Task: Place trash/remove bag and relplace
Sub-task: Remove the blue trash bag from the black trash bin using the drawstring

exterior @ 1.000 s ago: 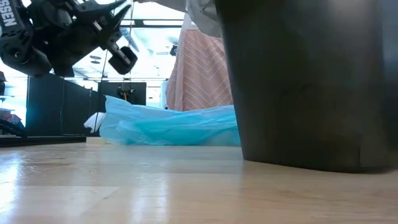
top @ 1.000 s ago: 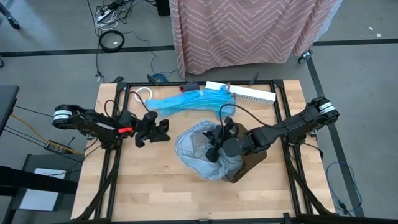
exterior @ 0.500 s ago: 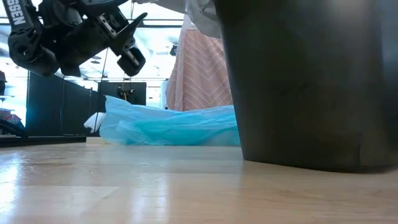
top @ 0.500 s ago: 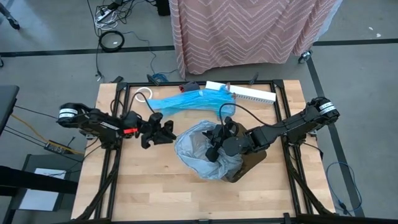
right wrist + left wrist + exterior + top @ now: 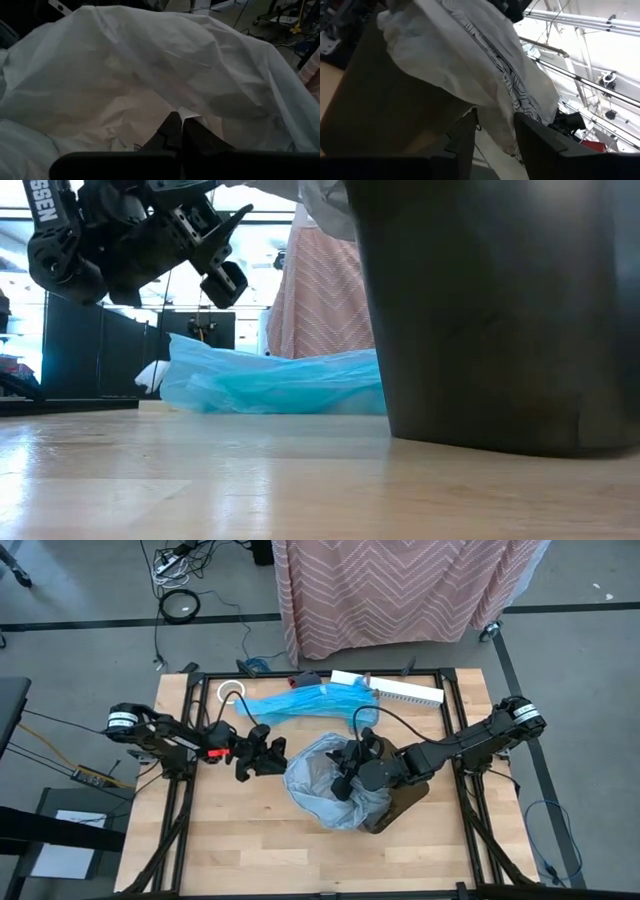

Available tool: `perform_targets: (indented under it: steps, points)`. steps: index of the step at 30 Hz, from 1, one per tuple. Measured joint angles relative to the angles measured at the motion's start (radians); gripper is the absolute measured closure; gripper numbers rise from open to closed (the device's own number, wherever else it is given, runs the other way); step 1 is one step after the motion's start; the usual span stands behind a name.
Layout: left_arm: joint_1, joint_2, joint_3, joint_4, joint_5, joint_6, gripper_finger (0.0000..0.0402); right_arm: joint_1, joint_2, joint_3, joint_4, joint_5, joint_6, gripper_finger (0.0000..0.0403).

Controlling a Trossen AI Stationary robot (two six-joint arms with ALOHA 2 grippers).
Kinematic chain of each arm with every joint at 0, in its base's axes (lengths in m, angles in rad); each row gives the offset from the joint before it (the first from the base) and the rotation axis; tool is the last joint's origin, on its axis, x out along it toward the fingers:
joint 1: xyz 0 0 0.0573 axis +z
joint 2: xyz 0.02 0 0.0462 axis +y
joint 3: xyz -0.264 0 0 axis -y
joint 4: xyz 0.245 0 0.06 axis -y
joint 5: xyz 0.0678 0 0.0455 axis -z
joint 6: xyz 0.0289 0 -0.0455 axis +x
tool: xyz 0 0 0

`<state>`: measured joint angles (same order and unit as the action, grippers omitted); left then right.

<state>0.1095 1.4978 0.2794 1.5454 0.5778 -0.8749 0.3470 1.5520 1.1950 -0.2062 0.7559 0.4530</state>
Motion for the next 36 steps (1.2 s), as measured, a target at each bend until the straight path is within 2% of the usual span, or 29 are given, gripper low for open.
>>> perform_targets:
  steps: [7, 16, 20, 26, 36]
  points:
    - [-0.066, 0.002, 0.011, 0.021, 0.013, 0.021, 0.0286, 0.0, 0.0, 0.001, -0.004, 0.0, 0.002, 0.0403]
    - [-0.09, 0.002, 0.029, -0.024, -0.005, 0.026, 0.0393, 0.0, 0.0, 0.001, -0.003, 0.0, 0.002, 0.0403]
    - [-0.07, 0.002, 0.029, -0.036, -0.015, -0.021, 0.0398, 0.004, 0.001, -0.001, 0.035, -0.003, -0.006, 0.0403]
    - [-0.046, 0.001, 0.034, 0.019, -0.092, -0.101, 0.0399, 0.029, 0.002, -0.001, 0.16, -0.003, -0.087, 0.0403]
    - [-0.044, 0.0, 0.143, 0.024, -0.099, -0.183, 0.04, 0.094, 0.001, -0.001, 0.365, 0.0, -0.299, 0.0403]
